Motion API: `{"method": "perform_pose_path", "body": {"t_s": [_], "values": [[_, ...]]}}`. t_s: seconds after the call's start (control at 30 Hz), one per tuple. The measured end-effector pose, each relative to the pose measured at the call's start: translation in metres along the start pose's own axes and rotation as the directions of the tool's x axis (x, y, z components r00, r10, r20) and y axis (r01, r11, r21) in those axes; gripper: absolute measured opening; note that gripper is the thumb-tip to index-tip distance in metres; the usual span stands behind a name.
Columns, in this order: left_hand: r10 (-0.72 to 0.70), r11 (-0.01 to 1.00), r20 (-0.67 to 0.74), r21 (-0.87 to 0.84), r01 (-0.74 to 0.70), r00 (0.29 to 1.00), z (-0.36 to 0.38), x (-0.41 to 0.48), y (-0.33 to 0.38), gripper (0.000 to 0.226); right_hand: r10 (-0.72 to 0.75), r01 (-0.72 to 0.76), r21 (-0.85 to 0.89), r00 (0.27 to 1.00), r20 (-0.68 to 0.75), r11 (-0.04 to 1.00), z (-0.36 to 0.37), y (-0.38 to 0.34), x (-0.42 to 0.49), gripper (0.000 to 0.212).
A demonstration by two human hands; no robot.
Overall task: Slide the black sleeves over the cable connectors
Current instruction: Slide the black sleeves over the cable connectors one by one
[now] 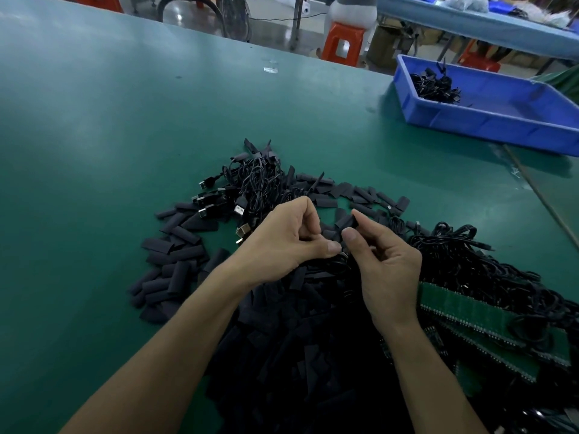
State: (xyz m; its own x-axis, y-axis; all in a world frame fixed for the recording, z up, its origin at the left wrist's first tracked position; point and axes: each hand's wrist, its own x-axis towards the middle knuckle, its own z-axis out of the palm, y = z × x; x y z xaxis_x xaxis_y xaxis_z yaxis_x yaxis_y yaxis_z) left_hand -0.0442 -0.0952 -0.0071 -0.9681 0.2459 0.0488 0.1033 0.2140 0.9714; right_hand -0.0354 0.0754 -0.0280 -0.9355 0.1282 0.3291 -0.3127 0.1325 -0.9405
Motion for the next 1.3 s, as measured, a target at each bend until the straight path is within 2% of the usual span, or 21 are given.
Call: {"method": "perform_pose_path", "body": {"t_s": [0.3, 0.57, 0.87, 0.97, 1.3], "values": [[0.026, 1.0, -0.006, 0.005, -0.026, 1.0, 0.001, 0.001, 0.0, 0.039, 0.022, -0.021, 0.053, 0.999, -0.027, 0.998, 0.0, -0.002, 0.003, 0.023], [0.078, 0.997, -0.041, -0.015, -0.078, 0.996, 0.004, 0.003, -0.004, 0.045, 0.054, -0.046, 0.168, 0.998, -0.04, 0.985, 0.007, -0.002, -0.002, 0.029], [0.114, 0.99, -0.044, -0.082, -0.117, 0.992, 0.007, 0.001, -0.004, 0.047, 0.05, -0.047, 0.123, 0.999, -0.019, 0.991, 0.005, -0.009, 0.001, 0.024], [0.091, 0.994, -0.035, -0.056, -0.093, 0.995, 0.008, 0.001, -0.003, 0.048, 0.072, -0.07, 0.118, 0.997, -0.015, 0.991, 0.001, -0.014, 0.004, 0.017], [0.047, 0.999, -0.082, 0.011, -0.046, 0.996, 0.01, -0.002, 0.003, 0.049, 0.043, -0.039, 0.042, 0.995, -0.093, 0.998, 0.008, -0.012, 0.0, 0.023]]}}
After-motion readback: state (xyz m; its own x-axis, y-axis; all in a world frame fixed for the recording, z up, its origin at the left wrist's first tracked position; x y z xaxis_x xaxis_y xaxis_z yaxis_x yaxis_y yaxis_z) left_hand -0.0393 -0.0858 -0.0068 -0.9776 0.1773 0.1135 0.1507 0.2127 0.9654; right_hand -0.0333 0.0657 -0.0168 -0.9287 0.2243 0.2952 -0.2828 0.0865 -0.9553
